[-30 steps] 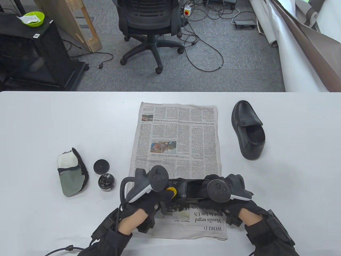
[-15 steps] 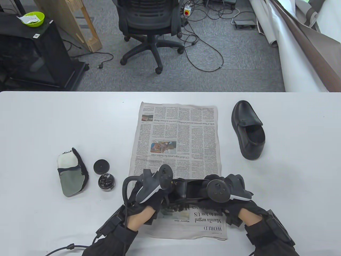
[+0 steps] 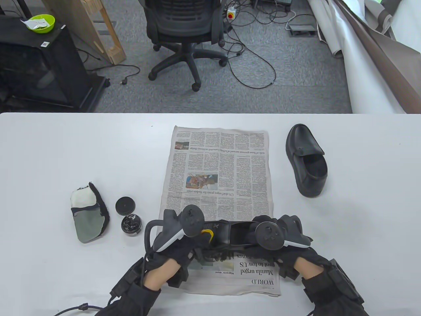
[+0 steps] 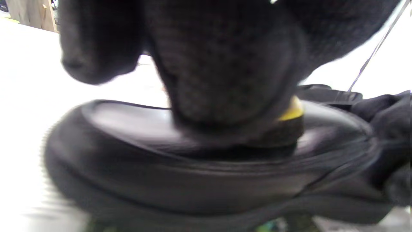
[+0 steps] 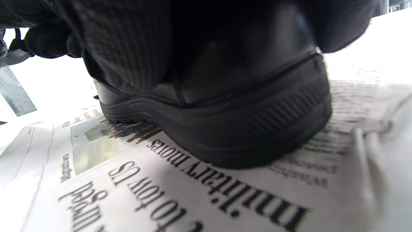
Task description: Dip and apply built-in sponge shoe polish on shoes
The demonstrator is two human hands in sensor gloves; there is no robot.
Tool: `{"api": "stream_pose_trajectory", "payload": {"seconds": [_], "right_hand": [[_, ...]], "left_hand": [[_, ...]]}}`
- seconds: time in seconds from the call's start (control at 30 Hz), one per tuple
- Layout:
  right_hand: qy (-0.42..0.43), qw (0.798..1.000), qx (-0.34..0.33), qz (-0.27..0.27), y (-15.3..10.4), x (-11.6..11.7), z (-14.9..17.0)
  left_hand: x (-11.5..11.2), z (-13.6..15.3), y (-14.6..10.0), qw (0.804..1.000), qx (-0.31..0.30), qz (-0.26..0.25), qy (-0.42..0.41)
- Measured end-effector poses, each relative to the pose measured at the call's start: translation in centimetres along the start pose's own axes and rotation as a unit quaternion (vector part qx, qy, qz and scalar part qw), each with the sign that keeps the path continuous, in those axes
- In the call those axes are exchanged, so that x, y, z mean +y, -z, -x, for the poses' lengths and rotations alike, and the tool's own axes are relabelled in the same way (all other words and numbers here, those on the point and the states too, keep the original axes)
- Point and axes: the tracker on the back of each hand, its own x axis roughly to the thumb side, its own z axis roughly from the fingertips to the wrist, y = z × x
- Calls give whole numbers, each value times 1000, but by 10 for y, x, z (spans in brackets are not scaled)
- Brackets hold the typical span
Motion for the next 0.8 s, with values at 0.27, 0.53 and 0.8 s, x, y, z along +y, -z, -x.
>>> {"api": "stream_pose_trajectory", "payload": {"seconds": [0.27,0.53,0.8], "right_hand": [[-1,1000,-1,-1,0,0,0],[-2,1000,1,0,0,0,0],[-3,1000,1,0,0,0,-1]], "left_hand": [[-3,-3,5,995,45,-32,82],[12,36,11,992,90,0,91],[69,115,-2,972,202,-95,69]]}}
